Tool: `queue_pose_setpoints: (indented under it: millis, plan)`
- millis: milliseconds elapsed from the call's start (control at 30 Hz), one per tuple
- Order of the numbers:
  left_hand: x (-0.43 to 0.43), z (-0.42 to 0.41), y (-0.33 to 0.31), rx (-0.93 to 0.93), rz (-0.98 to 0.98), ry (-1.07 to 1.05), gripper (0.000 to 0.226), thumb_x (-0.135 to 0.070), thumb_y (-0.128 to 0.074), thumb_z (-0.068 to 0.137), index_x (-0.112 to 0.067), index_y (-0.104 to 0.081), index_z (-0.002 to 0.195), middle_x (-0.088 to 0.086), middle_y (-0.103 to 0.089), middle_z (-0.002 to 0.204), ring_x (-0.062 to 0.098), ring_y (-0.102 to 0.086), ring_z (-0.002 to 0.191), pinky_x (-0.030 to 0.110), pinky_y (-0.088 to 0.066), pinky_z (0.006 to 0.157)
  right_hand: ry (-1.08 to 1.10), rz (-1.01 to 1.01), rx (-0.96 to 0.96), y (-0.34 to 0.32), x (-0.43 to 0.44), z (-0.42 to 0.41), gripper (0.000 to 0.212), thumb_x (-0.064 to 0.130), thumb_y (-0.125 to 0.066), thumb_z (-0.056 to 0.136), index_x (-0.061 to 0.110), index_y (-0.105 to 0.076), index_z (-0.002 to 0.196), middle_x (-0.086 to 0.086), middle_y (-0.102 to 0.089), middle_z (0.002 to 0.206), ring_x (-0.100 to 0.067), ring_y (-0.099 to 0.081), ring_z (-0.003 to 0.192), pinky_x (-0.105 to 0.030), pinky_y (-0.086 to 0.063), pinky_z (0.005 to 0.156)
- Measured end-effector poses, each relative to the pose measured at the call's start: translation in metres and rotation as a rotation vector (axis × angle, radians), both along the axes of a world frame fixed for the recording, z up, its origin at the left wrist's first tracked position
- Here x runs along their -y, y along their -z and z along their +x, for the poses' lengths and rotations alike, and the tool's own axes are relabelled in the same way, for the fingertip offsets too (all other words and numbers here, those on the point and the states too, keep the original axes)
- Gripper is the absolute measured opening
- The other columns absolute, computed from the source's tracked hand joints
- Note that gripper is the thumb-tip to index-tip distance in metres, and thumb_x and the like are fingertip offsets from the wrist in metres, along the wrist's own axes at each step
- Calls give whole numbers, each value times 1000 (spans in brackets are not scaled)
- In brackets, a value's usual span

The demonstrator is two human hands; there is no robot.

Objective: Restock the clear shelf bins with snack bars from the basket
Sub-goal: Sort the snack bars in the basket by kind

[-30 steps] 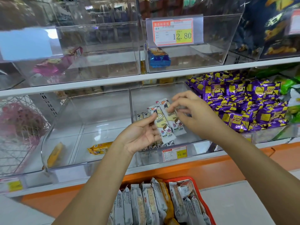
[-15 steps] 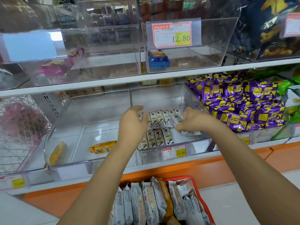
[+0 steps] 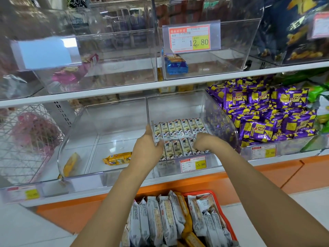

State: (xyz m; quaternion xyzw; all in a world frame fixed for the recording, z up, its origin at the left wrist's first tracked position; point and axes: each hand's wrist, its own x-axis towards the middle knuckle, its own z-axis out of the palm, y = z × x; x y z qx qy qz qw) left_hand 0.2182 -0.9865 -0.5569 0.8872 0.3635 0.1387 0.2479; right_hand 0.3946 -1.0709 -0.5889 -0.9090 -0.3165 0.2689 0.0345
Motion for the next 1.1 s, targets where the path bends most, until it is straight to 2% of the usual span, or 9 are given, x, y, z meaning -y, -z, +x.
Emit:
queue_pose_setpoints:
  millis: [100, 233, 400, 533, 633, 733, 900, 1033, 1100]
  plan:
    - [4, -12, 3, 53, -12, 50, 64, -32, -48, 97, -15, -17, 151, 3, -61, 82, 5, -51, 61, 10, -37, 43, -11, 44, 65, -4, 5, -1, 18, 5, -43, 94, 6, -46, 76, -4, -44, 73, -12, -43, 60, -22, -34, 49]
    - [16, -50, 6, 260, -63, 25, 48, -24, -51, 97, -15, -41, 143, 5, -58, 131, 20, -61, 111, 23, -44, 90, -9, 289, 255, -40, 24, -24, 27, 18, -49, 93, 8, -47, 69, -7, -54, 73, -25, -55, 72, -28, -40, 56]
    - [31, -99, 30, 265, -14, -21, 15, -18, -55, 94, -18, -69, 97, -6, -71, 90, 8, -64, 82, 16, -47, 68, -57, 549, 85, -48, 68, -92, 45, 35, -58, 91, -8, -59, 77, -25, -54, 71, -20, -51, 65, -29, -43, 61]
    - [37, -105, 63, -288, -34, 11, 25, -29, -49, 96, -17, -62, 114, 1, -66, 108, 17, -61, 97, 23, -40, 67, -78, 246, -110, 13, 70, -144, 41, 45, -59, 89, 6, -57, 105, -8, -60, 89, -21, -56, 83, -32, -45, 67]
    - [43, -111, 85, -432, -43, 28, 32, -28, -46, 98, -11, -54, 125, 8, -65, 109, 22, -62, 97, 27, -45, 71, 22, 115, -182, 76, 61, -176, 78, 46, -64, 86, 8, -27, 143, -11, -53, 129, -29, -51, 119, -36, -45, 88]
    - [50, -116, 103, -503, -49, 126, 29, -21, -43, 98, -7, -57, 120, 11, -64, 107, 24, -62, 97, 30, -48, 77, 139, 246, -102, 116, 60, -196, 84, 33, -69, 86, 12, -16, 148, -14, -30, 147, -31, -29, 136, -37, -37, 104]
    - [59, -120, 113, -459, -118, 158, 24, -19, -40, 98, -8, -61, 107, 5, -57, 94, 18, -59, 83, 28, -48, 73, 280, 417, -131, 114, 61, -204, 89, 31, -72, 82, 15, -15, 149, -14, -31, 142, -30, -37, 129, -36, -45, 96]
    - [63, -118, 101, -289, -251, 59, 30, -19, -44, 98, -3, -68, 92, 6, -65, 76, 14, -60, 66, 22, -51, 67, 423, 553, -494, 91, 73, -193, 83, 26, -71, 83, 10, -21, 148, -10, -40, 143, -26, -42, 129, -26, -40, 87]
    - [68, -118, 92, -92, -516, -18, 33, -28, -50, 98, -4, -69, 86, 2, -65, 65, 11, -63, 57, 24, -56, 67, 478, 611, -693, 82, 82, -187, 78, 25, -72, 80, 8, -32, 144, -8, -47, 134, -24, -44, 128, -27, -38, 88]
